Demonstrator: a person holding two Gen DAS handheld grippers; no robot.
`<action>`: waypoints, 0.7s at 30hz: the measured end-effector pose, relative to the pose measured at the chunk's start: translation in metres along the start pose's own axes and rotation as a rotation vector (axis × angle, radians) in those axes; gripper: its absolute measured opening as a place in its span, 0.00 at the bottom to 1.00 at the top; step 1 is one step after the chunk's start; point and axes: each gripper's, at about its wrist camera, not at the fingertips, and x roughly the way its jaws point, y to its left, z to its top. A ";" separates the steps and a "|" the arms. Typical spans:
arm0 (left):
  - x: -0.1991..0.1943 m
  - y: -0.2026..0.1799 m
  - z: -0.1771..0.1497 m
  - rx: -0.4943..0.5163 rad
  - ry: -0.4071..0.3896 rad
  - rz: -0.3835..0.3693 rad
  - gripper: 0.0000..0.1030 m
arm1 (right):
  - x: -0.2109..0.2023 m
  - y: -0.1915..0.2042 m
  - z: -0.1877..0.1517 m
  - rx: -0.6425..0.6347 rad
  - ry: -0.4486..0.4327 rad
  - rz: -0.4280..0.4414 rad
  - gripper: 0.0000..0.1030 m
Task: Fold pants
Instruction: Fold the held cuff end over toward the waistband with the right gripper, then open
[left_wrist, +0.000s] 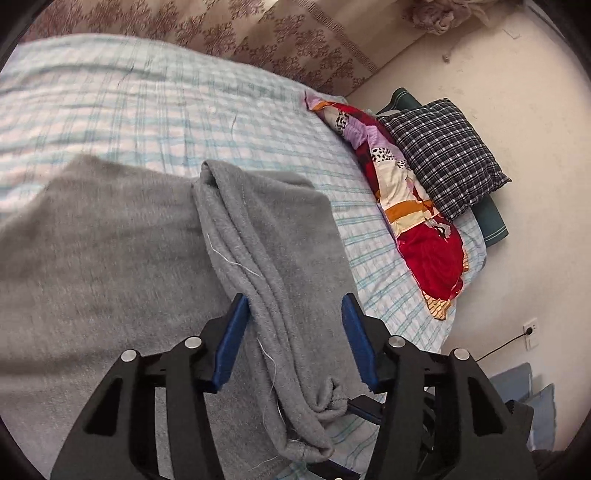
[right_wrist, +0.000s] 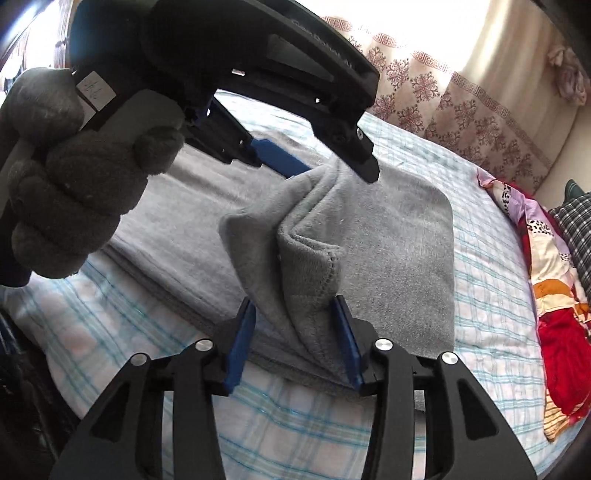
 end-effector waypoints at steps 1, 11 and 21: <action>-0.006 -0.007 -0.001 0.037 -0.020 0.010 0.51 | 0.000 0.001 0.000 -0.005 -0.001 0.013 0.43; -0.001 0.014 -0.014 0.046 0.083 0.177 0.52 | -0.002 -0.011 -0.002 0.056 0.037 0.149 0.43; 0.015 0.027 -0.033 0.005 0.204 0.129 0.63 | -0.001 -0.046 0.001 0.295 0.024 0.248 0.43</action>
